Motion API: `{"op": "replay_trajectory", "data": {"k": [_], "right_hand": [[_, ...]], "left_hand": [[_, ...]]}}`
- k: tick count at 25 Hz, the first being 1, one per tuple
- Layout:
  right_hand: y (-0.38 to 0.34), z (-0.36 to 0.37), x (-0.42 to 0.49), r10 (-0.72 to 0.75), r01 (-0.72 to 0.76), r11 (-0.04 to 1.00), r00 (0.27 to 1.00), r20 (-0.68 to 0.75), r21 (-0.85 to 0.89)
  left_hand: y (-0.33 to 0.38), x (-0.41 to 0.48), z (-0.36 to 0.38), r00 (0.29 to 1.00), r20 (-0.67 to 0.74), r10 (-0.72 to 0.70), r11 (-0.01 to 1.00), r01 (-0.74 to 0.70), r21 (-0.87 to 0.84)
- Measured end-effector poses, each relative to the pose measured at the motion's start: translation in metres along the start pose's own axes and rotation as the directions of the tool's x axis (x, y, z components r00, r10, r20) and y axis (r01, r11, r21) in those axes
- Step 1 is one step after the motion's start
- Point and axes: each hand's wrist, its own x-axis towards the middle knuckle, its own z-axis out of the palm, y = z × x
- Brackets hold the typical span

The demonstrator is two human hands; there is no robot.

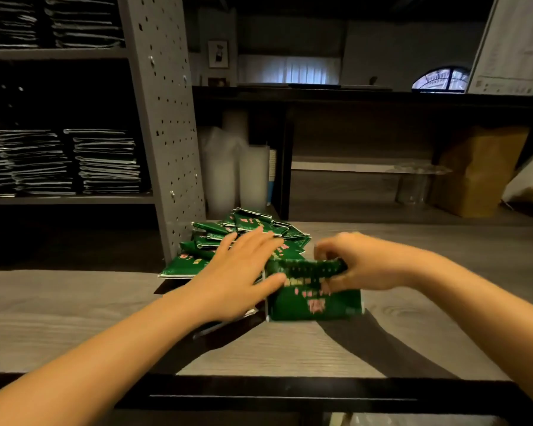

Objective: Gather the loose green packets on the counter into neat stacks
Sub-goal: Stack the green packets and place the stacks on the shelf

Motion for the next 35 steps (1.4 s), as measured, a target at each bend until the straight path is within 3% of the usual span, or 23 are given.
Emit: {"op": "replay_trajectory", "data": {"k": [4,8,10,12,14,18,21,24,26,30,33,35], "right_hand": [[0.026,-0.023,0.005,0.071,0.019,0.937,0.967,-0.244,0.349],[0.036,-0.015,0.037,0.287,0.197,0.697,0.804,-0.52,0.689],[0.031,-0.007,0.059,0.377,0.281,0.51,0.777,-0.505,0.813],[0.021,0.001,0.078,0.39,0.34,0.346,0.796,-0.464,0.874],[0.009,0.007,0.093,0.349,0.373,0.304,0.813,-0.466,0.877],[-0.001,0.02,0.113,0.176,0.414,0.39,0.843,-0.508,0.822],[0.007,0.03,0.125,0.238,0.333,0.465,0.845,-0.478,0.82],[0.02,0.048,0.127,0.153,0.112,0.801,0.911,-0.383,0.588],[0.024,0.059,0.123,0.066,0.048,0.926,0.955,-0.288,0.374],[0.026,0.059,0.112,0.022,0.041,0.968,0.968,-0.249,0.246],[0.024,0.055,0.103,-0.044,0.066,0.997,0.933,-0.357,0.049],[0.028,0.051,0.101,-0.046,0.057,0.998,0.869,-0.492,0.009]], "left_hand": [[0.001,0.032,-0.018,0.976,-0.178,-0.125,0.953,0.069,-0.294],[0.0,0.07,-0.025,0.948,-0.158,-0.276,0.706,0.088,-0.702],[0.002,0.084,-0.025,0.931,-0.162,-0.327,0.534,0.041,-0.844],[0.001,0.091,-0.022,0.906,-0.167,-0.389,0.37,-0.012,-0.929],[-0.005,0.094,-0.015,0.873,-0.213,-0.438,0.308,-0.077,-0.948],[-0.021,0.09,-0.008,0.774,-0.388,-0.5,0.449,-0.152,-0.88],[-0.037,0.082,-0.011,0.683,-0.477,-0.554,0.526,-0.157,-0.836],[-0.055,0.077,-0.014,0.631,-0.477,-0.612,0.531,-0.119,-0.839],[-0.059,0.075,-0.016,0.615,-0.46,-0.64,0.518,-0.097,-0.85],[-0.063,0.073,-0.016,0.607,-0.438,-0.663,0.501,-0.074,-0.862],[-0.064,0.072,-0.015,0.597,-0.442,-0.67,0.516,-0.053,-0.855],[-0.065,0.072,-0.015,0.589,-0.424,-0.688,0.497,-0.043,-0.867]]}}
